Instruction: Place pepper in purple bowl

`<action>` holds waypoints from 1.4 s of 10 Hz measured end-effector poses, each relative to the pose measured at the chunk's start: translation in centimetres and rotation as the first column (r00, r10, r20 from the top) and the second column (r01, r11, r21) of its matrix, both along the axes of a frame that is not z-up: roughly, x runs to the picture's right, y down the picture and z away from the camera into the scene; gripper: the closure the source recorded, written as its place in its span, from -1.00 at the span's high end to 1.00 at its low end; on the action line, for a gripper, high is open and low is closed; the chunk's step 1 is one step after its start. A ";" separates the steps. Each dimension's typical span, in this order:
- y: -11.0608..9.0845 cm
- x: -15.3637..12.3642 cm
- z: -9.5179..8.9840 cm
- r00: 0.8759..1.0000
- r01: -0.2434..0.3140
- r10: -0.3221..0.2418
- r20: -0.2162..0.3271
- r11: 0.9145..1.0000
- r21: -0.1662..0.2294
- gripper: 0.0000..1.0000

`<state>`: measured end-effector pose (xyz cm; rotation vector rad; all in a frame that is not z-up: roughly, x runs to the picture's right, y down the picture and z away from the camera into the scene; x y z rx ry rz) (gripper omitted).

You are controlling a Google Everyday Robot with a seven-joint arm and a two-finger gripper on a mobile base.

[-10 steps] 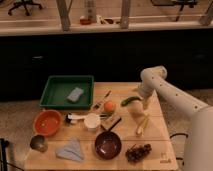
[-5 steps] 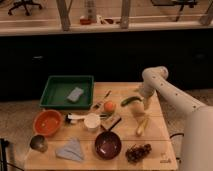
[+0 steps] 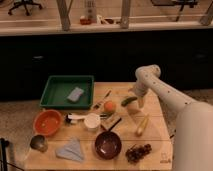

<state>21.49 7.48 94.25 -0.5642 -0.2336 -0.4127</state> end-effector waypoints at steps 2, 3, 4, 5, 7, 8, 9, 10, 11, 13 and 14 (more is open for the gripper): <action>0.3 -0.6 0.4 0.999 0.012 -0.012 0.030 1.000 -0.009 0.59; 0.4 -0.9 0.6 0.999 0.014 -0.013 0.045 1.000 -0.014 0.52; 0.6 -1.4 0.9 0.998 0.016 -0.014 0.066 1.000 -0.023 0.31; 0.7 -1.7 1.1 0.997 0.018 -0.016 0.079 0.999 -0.027 0.12; 0.8 -2.4 1.3 0.994 0.024 -0.020 0.112 0.999 -0.035 -0.33; 0.8 -2.7 1.3 0.992 0.028 -0.024 0.121 0.999 -0.038 -0.48; 0.5 -3.0 1.2 0.990 0.035 -0.029 0.136 0.999 -0.036 -0.74; 0.4 -3.2 1.0 0.989 0.041 -0.035 0.141 0.999 -0.035 -0.89; 0.0 -3.3 0.7 0.988 0.047 -0.042 0.150 0.998 -0.029 -0.98; -1.2 -3.6 -0.6 0.981 0.056 -0.052 0.189 0.998 -0.011 -1.00; -1.7 -3.6 -1.3 0.977 0.062 -0.059 0.206 0.998 -0.005 -1.00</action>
